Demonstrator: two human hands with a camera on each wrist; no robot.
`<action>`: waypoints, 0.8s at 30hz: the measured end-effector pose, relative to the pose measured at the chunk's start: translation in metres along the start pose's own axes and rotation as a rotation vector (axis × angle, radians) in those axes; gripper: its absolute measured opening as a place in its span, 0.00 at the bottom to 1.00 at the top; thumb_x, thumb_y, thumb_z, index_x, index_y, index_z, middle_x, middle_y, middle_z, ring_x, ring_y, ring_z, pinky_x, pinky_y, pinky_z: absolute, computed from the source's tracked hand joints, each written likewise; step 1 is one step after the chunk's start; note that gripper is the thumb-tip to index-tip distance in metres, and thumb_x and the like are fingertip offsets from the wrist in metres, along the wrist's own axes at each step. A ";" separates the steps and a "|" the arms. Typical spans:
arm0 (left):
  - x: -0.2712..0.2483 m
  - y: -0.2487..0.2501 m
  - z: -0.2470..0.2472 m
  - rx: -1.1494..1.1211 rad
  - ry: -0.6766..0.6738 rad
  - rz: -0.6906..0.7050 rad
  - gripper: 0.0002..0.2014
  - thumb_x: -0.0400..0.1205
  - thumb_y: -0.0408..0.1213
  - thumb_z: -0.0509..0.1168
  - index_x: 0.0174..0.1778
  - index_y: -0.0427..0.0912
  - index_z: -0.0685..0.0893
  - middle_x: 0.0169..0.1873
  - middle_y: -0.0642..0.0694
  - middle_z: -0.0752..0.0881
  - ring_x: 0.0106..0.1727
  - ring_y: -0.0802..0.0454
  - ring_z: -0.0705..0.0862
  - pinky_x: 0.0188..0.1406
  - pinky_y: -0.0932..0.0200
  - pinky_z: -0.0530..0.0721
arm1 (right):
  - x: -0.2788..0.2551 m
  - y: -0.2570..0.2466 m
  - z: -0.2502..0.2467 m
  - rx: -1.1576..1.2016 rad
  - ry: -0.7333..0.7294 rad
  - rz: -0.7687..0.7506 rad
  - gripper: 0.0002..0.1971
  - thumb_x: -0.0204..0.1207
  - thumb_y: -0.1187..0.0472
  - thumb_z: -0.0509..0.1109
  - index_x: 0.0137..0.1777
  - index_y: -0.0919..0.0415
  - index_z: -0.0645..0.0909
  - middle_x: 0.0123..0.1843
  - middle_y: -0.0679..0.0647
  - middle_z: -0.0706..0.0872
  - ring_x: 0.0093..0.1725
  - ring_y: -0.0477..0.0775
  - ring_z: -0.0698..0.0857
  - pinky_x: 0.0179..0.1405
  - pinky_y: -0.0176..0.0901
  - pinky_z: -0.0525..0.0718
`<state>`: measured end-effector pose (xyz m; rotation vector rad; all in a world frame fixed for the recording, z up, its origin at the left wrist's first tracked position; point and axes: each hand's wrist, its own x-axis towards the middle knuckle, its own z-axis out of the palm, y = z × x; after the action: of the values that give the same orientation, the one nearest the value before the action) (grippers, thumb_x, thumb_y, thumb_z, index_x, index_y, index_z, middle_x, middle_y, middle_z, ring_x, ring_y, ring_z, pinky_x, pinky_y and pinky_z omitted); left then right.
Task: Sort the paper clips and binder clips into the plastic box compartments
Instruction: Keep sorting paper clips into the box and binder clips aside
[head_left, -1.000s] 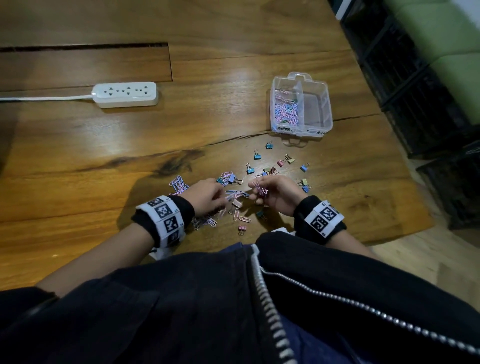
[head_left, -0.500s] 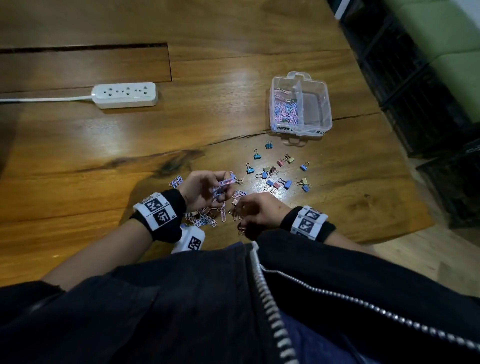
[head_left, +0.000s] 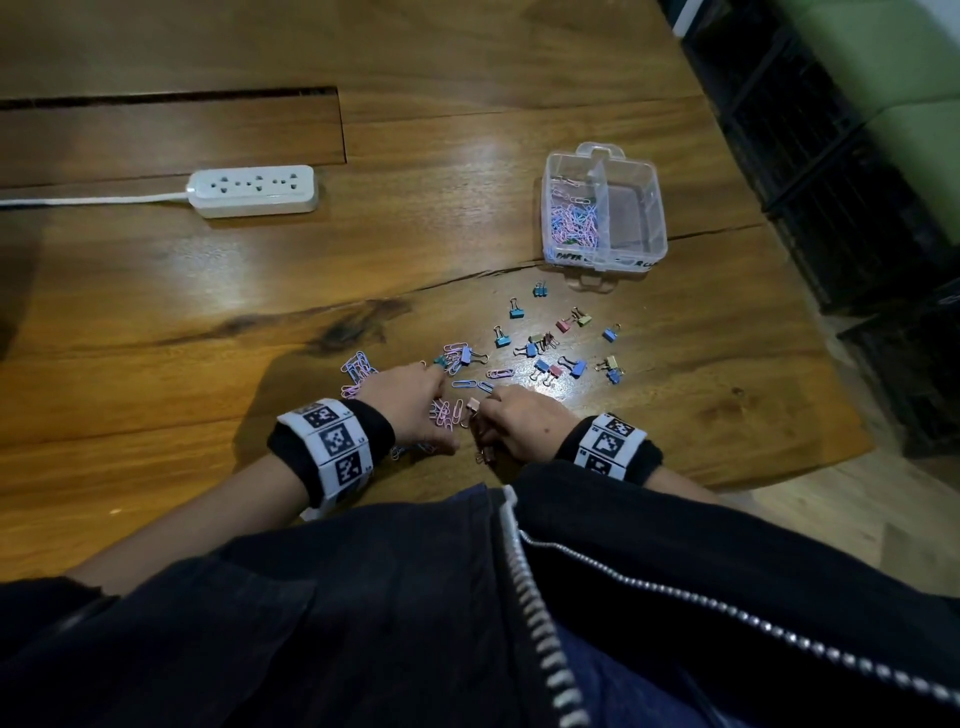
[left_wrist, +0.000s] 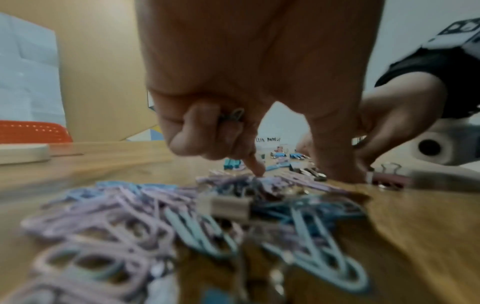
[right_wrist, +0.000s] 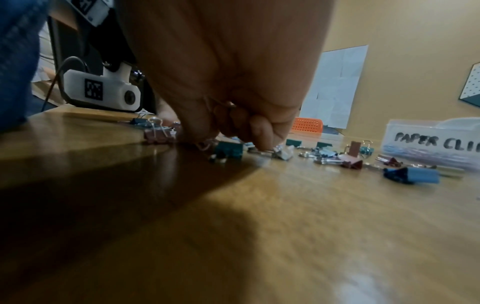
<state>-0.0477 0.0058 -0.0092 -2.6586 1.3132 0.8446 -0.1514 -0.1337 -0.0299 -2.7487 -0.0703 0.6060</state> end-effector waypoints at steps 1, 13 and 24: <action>0.000 0.001 0.003 0.003 0.013 -0.001 0.30 0.68 0.61 0.69 0.57 0.43 0.74 0.56 0.46 0.80 0.58 0.46 0.79 0.49 0.53 0.77 | -0.001 0.001 0.000 0.010 -0.003 0.003 0.13 0.78 0.58 0.62 0.58 0.65 0.76 0.56 0.61 0.78 0.55 0.59 0.78 0.54 0.51 0.78; 0.014 0.000 0.000 -0.150 0.005 0.024 0.15 0.83 0.46 0.58 0.51 0.35 0.80 0.54 0.38 0.82 0.55 0.41 0.80 0.54 0.48 0.79 | -0.012 0.023 -0.043 1.420 0.348 0.363 0.10 0.77 0.69 0.61 0.36 0.58 0.72 0.33 0.52 0.78 0.22 0.39 0.75 0.23 0.31 0.71; 0.011 -0.021 -0.033 -1.863 -0.205 -0.140 0.12 0.81 0.32 0.48 0.33 0.41 0.70 0.28 0.45 0.77 0.22 0.55 0.74 0.16 0.67 0.72 | 0.001 0.021 -0.046 1.896 0.145 0.446 0.13 0.81 0.60 0.54 0.39 0.62 0.78 0.36 0.53 0.79 0.28 0.44 0.79 0.26 0.31 0.78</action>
<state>-0.0112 0.0019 0.0093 -3.0394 -0.1277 3.2824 -0.1317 -0.1674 0.0018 -0.9059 0.7420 0.2338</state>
